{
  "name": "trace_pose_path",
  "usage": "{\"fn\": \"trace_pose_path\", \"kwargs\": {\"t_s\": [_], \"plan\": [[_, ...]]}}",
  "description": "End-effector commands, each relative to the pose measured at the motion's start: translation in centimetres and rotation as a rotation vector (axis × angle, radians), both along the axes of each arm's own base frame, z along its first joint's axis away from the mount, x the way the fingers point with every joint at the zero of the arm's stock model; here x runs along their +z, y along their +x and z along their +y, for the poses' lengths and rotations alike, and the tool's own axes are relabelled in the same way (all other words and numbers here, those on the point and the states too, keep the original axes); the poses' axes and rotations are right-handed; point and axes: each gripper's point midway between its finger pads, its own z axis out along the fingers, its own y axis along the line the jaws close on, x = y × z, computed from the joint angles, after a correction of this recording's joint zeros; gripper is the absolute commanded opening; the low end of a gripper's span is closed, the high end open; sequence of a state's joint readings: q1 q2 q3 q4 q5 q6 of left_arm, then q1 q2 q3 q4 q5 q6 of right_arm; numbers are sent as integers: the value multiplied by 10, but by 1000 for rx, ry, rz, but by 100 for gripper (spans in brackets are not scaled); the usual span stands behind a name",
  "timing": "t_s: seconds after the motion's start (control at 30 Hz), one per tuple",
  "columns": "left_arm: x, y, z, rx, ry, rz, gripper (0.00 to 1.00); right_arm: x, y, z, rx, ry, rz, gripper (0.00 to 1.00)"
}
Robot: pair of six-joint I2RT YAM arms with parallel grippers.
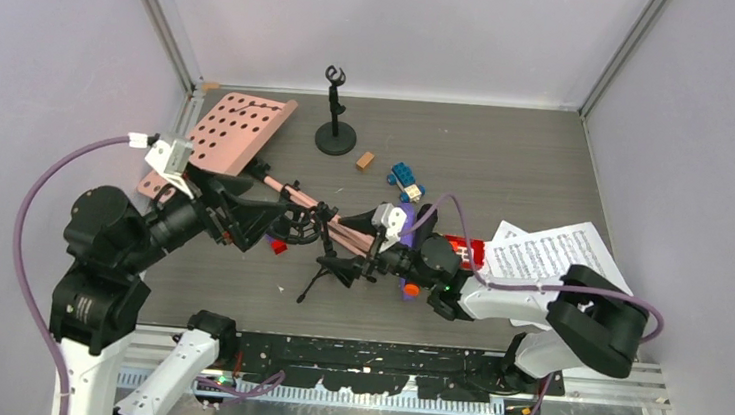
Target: Pack up the instrument practice props
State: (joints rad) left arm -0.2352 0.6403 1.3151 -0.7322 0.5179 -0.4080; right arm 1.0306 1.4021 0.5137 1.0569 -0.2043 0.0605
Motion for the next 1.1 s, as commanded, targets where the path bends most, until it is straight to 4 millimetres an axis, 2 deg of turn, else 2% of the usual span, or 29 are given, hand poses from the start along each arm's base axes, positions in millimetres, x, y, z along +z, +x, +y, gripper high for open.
{"fn": "trace_pose_path", "kwargs": {"t_s": [0.0, 0.2, 0.5, 0.63, 0.67, 0.7, 0.87, 0.9, 1.07], "plan": [[19, -3, 24, 141, 3, -96, 100, 75, 15, 9, -82, 249, -91, 96], [5, -1, 50, 301, 12, -84, 100, 67, 25, 24, -103, 236, -83, 71], [-8, 2, 52, 317, 16, -50, 100, 57, 22, 34, -59, 200, -77, 22], [-12, 3, 62, 374, 22, -45, 100, 62, 19, 36, -42, 206, -77, 11], [-14, 4, 66, 401, 27, -42, 100, 67, 18, 36, -38, 212, -81, 3], [-15, 4, 72, 431, 32, -38, 100, 70, 18, 37, -33, 212, -83, 1], [-24, 5, 106, 619, 62, -6, 100, 113, 13, 31, -30, 218, -121, 1], [-26, 5, 109, 634, 70, -2, 100, 126, 17, 25, -62, 236, -119, 1], [-40, 10, 108, 635, 95, 35, 100, 185, 59, -16, -357, 276, -81, 1]]}}
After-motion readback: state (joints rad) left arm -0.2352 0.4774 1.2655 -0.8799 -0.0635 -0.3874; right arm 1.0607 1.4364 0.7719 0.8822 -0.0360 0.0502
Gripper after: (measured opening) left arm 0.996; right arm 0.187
